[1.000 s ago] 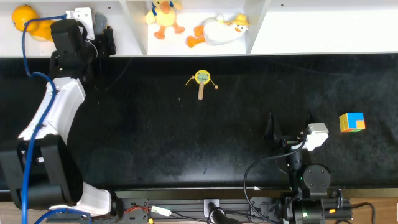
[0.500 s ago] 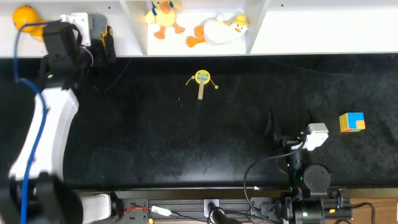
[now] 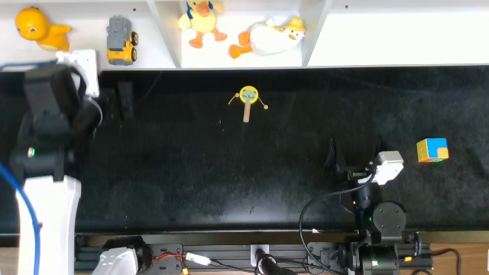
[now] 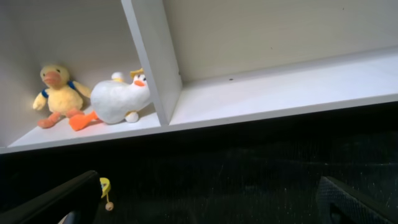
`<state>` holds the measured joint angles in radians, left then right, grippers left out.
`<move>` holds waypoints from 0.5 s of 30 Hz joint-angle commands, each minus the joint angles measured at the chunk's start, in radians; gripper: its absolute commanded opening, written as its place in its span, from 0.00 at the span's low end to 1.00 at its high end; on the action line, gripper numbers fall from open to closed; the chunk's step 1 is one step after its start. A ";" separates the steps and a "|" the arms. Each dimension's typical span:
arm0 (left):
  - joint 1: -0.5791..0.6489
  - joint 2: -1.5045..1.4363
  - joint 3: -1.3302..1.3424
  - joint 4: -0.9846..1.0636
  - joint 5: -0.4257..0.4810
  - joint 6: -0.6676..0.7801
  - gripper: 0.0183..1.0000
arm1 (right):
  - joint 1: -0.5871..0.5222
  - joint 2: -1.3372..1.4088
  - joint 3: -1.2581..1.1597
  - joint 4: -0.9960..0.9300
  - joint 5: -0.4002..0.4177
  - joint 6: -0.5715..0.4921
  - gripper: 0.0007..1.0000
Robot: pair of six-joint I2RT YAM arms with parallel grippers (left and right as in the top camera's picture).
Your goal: Store Toys
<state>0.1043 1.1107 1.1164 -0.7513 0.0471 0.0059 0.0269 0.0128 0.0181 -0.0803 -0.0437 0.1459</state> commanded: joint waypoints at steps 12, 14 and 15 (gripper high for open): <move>-0.005 -0.328 -0.082 -0.150 -0.076 -0.060 1.00 | 0.005 -0.008 -0.013 0.003 0.011 0.004 1.00; -0.005 -0.323 -0.082 -0.155 -0.076 -0.060 1.00 | 0.005 -0.008 -0.013 0.003 0.011 0.004 1.00; -0.005 -0.322 -0.082 -0.163 -0.075 -0.060 1.00 | 0.005 -0.008 -0.013 0.003 0.011 0.004 0.99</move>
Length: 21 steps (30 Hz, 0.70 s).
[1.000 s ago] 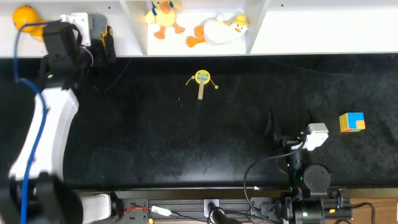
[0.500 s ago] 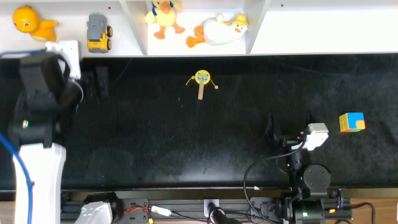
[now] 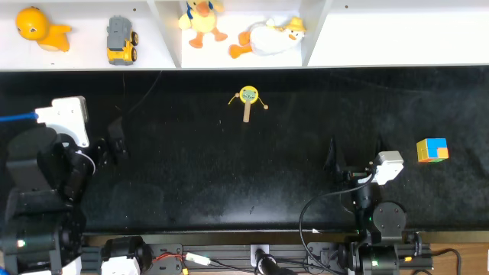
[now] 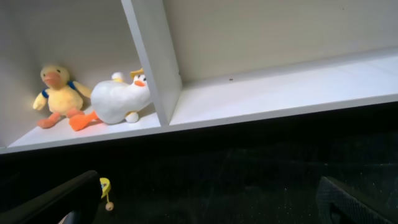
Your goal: Store Toys
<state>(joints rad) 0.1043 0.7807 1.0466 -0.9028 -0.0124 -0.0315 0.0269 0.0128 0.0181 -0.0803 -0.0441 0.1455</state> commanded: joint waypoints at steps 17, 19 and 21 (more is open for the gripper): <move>-0.008 -0.262 -0.250 0.078 -0.058 -0.031 1.00 | 0.005 -0.008 -0.013 0.003 0.011 0.004 1.00; -0.008 -0.365 -0.352 0.146 -0.056 -0.031 1.00 | 0.005 -0.008 -0.013 0.003 0.011 0.005 1.00; -0.008 -0.464 -0.451 0.203 -0.052 -0.042 1.00 | 0.005 -0.008 -0.013 0.003 0.011 0.005 1.00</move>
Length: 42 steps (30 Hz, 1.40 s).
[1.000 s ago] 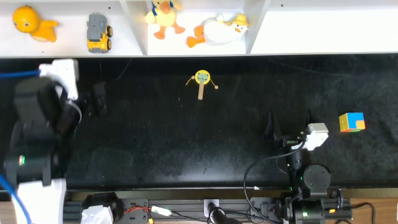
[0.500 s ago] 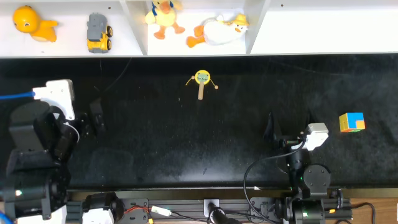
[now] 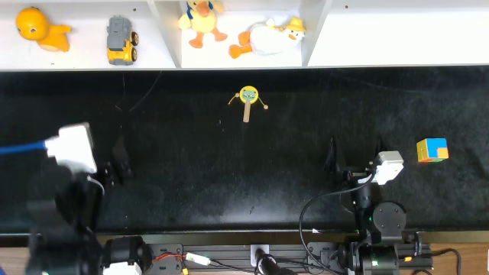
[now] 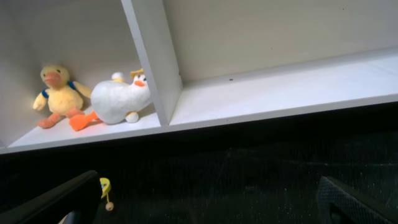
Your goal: Store Toys
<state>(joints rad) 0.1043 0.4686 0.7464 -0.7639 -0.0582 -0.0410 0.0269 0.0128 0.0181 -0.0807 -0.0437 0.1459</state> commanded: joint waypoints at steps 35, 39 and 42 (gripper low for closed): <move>-0.034 -0.466 -0.738 0.685 -0.029 -0.119 1.00 | 0.005 -0.008 -0.013 0.004 0.011 0.004 1.00; -0.034 -0.466 -0.738 0.684 -0.011 -0.121 1.00 | 0.005 -0.008 -0.013 0.004 0.011 0.004 0.99; -0.034 -0.466 -0.738 0.685 -0.011 -0.121 1.00 | 0.005 -0.008 -0.013 0.004 0.011 0.004 1.00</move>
